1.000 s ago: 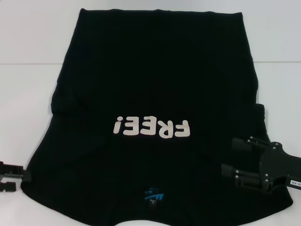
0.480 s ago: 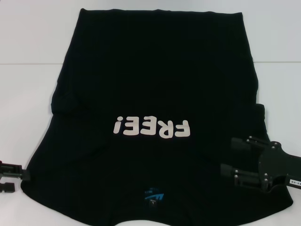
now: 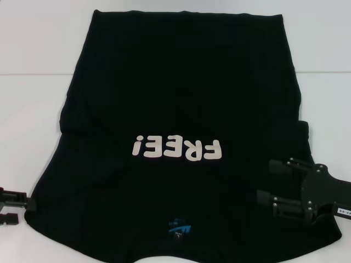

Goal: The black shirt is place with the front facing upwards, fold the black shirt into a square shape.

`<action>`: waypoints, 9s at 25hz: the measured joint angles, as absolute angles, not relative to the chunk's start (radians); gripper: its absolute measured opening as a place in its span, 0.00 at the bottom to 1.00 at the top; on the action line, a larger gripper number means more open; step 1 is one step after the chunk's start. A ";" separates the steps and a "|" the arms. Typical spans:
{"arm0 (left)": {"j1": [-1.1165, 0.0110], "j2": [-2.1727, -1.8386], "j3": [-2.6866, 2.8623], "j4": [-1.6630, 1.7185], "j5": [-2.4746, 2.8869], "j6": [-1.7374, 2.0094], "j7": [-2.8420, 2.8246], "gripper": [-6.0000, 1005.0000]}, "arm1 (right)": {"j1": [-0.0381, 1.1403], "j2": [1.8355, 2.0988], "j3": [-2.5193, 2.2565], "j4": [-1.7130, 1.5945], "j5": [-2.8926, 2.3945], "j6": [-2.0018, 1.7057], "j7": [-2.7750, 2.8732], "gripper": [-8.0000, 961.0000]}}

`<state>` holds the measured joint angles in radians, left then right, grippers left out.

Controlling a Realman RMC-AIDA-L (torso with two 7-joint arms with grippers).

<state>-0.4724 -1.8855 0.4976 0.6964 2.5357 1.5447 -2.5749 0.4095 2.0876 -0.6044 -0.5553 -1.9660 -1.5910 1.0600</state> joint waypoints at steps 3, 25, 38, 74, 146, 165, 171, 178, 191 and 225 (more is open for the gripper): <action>-0.473 -1.886 0.496 0.696 2.536 1.545 -2.576 0.64 | 0.410 2.088 -0.604 -0.555 -1.966 -1.591 1.060 0.87; -0.497 -1.888 0.499 0.670 2.538 1.522 -2.577 0.63 | 0.418 2.088 -0.604 -0.555 -1.963 -1.591 1.060 0.87; -0.527 -1.899 0.499 0.644 2.539 1.524 -2.572 0.62 | 0.420 2.088 -0.604 -0.555 -1.964 -1.591 1.060 0.87; -0.552 -1.915 0.585 0.678 2.536 1.515 -2.556 0.03 | 0.432 2.088 -0.595 -0.554 -1.962 -1.613 1.063 0.87; -0.548 -1.876 0.436 0.626 2.514 1.617 -2.408 0.01 | 0.579 1.943 -0.657 -0.741 -2.602 -1.652 2.429 0.86; -0.549 -1.877 0.436 0.627 2.514 1.617 -2.404 0.01 | 0.617 1.969 -0.683 -0.710 -2.594 -1.643 2.411 0.86; -0.549 -1.877 0.436 0.627 2.513 1.620 -2.404 0.01 | 0.637 1.974 -0.681 -0.689 -2.594 -1.638 2.402 0.86; -0.548 -1.877 0.436 0.627 2.506 1.622 -2.402 0.01 | 0.643 1.980 -0.682 -0.689 -2.593 -1.616 2.399 0.85; -0.549 -1.877 0.436 0.624 2.492 1.626 -2.395 0.01 | 0.643 1.982 -0.682 -0.692 -2.594 -1.597 2.373 0.45; -0.527 -1.851 0.526 0.615 2.669 2.020 -2.304 0.01 | 0.557 1.927 -0.680 -0.700 -2.630 -1.944 2.079 0.06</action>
